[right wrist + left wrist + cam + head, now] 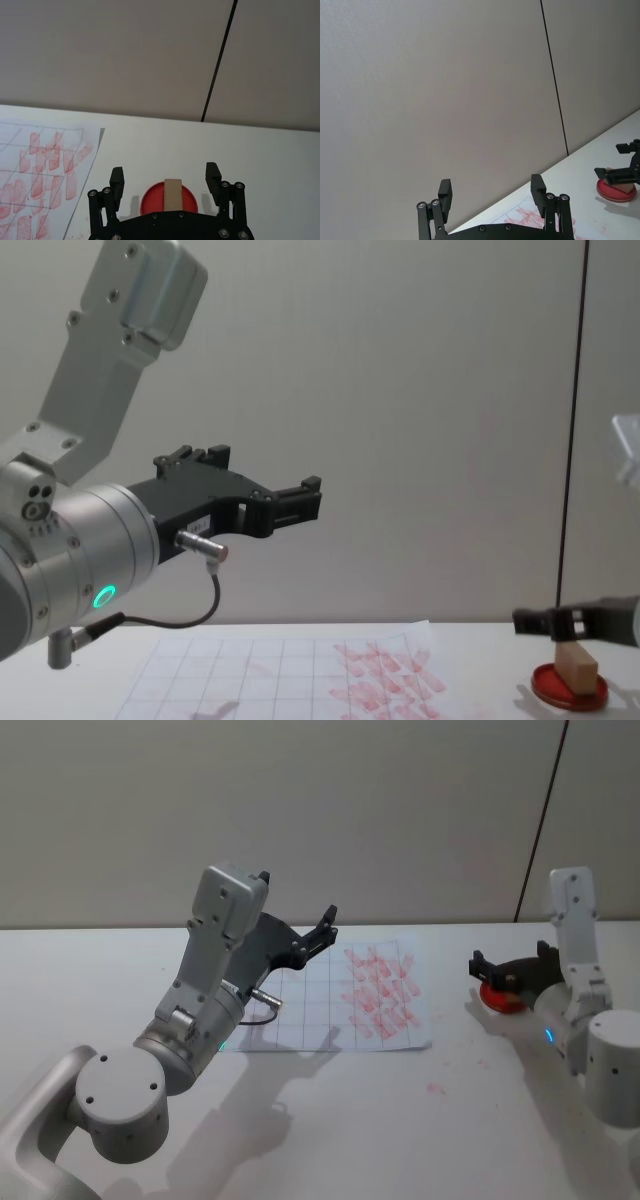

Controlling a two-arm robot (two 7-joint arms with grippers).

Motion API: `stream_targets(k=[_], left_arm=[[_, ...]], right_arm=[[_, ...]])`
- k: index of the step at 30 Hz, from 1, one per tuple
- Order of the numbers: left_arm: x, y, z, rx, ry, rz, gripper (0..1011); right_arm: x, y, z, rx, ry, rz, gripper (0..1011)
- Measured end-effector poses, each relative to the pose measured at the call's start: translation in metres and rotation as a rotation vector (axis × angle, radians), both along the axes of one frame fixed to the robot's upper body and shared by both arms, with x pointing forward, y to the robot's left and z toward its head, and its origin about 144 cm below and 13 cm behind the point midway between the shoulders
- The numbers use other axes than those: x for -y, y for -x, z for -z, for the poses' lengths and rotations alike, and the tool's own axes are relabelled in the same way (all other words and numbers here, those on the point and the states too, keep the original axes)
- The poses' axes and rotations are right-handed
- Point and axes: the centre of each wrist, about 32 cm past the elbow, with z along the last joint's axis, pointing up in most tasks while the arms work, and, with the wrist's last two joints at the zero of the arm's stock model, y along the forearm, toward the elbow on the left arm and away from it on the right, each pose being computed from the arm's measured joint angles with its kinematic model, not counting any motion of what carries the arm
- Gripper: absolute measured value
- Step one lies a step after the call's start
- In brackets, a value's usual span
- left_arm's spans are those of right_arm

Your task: Use the one hand to pick up the stamp and affix it onto the A4 paper.

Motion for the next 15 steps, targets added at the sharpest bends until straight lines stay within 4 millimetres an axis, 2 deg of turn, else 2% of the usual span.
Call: stream_targets(k=[15], left_arm=[[0.000,0.000,0.000,0.000,0.000,0.000,1001]], right_arm=[[0.013,0.017,-0.012,0.207,0.006,-0.036,1001]])
